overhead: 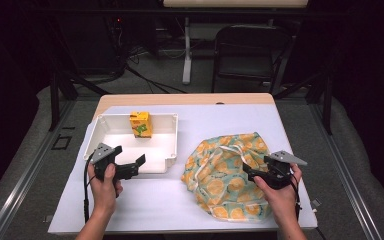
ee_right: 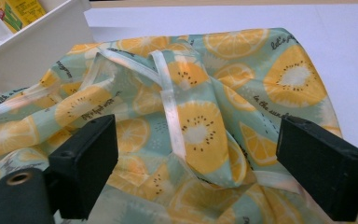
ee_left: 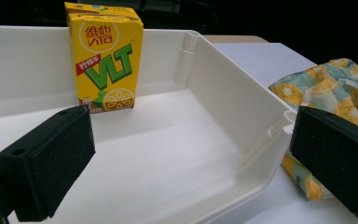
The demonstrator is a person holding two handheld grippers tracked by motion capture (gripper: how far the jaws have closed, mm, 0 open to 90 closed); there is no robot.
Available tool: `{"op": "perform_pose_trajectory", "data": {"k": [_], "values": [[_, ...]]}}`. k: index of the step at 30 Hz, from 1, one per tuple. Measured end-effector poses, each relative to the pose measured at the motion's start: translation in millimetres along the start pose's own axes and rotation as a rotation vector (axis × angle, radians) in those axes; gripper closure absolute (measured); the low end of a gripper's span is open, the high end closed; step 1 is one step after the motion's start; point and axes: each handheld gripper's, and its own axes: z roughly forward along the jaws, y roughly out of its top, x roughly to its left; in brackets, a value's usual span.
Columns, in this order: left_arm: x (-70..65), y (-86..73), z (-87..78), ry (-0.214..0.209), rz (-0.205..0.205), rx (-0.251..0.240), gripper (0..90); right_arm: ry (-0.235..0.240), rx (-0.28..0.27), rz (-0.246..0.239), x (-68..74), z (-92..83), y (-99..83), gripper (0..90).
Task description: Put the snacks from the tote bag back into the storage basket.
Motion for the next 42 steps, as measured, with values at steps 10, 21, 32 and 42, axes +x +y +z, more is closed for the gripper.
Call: {"op": "perform_pose_trajectory", "data": {"k": [10, 21, 32, 42], "values": [[14.1, -6.2, -25.2, 0.015, 0.011, 0.001, 0.1, -0.011, -0.007, 0.007, -8.6, -5.5, 0.0, 4.4], [30.5, -17.6, -54.2, 0.045, 0.019, 0.000, 0.1, -0.028, 0.003, 0.005, -23.4, -17.0, -6.1, 0.8], [37.9, -29.2, -67.6, 0.064, 0.035, 0.013, 0.1, -0.043, 0.024, -0.007, -41.9, -36.8, -24.6, 0.0], [48.0, -43.0, -78.5, 0.101, 0.056, 0.038, 0.1, -0.009, 0.033, -0.023, -54.8, -52.9, -40.5, 0.0]]}}
